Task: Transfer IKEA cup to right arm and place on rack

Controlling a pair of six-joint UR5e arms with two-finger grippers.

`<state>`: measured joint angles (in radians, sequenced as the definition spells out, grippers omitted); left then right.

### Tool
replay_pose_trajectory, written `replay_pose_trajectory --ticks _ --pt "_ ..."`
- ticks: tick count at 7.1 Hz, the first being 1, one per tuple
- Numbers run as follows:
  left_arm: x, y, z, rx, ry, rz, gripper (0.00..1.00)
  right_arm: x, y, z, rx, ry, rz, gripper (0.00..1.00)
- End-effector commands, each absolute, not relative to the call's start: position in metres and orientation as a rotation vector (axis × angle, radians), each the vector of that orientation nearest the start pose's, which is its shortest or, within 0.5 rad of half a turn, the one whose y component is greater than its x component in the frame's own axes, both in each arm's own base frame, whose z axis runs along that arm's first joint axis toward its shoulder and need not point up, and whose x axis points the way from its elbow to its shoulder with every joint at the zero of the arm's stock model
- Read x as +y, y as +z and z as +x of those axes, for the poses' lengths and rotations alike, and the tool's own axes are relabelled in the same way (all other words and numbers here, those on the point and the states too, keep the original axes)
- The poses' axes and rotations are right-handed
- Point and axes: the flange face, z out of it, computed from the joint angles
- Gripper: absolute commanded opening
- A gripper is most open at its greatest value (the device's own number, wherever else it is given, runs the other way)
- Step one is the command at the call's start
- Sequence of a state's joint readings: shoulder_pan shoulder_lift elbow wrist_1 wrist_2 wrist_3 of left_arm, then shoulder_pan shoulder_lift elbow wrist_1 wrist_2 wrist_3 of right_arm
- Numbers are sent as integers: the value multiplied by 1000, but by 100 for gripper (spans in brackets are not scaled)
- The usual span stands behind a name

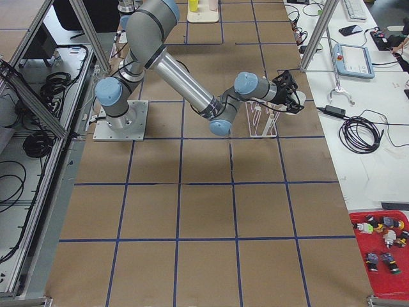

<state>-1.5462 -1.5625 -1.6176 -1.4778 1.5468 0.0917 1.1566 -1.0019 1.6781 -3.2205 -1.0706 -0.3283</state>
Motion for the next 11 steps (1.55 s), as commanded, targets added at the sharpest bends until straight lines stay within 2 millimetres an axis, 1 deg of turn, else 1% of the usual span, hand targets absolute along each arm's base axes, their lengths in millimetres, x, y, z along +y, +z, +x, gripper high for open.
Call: replay_pose_trajectory --ticks 1,4,6,7,8,9,11 --pt "-487 470 -124 3164 -75 98 99 -673 302 -94 2631 -1541 -243 22" --pt "-490 473 -124 3161 -82 100 99 -663 288 -88 2642 -1493 -234 22" --pt "-494 477 -123 3156 -96 76 99 -662 276 -88 2648 -1463 -219 22" --pt "-494 479 -123 3156 -101 74 99 -662 275 -88 2648 -1458 -216 37" --pt "-494 479 -123 3156 -103 76 99 -663 274 -88 2647 -1449 -199 86" --pt "-494 479 -121 3136 -99 75 99 -663 273 -88 2628 -1410 -88 100" --pt "-495 478 -120 3126 -97 71 99 -662 284 -88 2620 -1434 -93 100"
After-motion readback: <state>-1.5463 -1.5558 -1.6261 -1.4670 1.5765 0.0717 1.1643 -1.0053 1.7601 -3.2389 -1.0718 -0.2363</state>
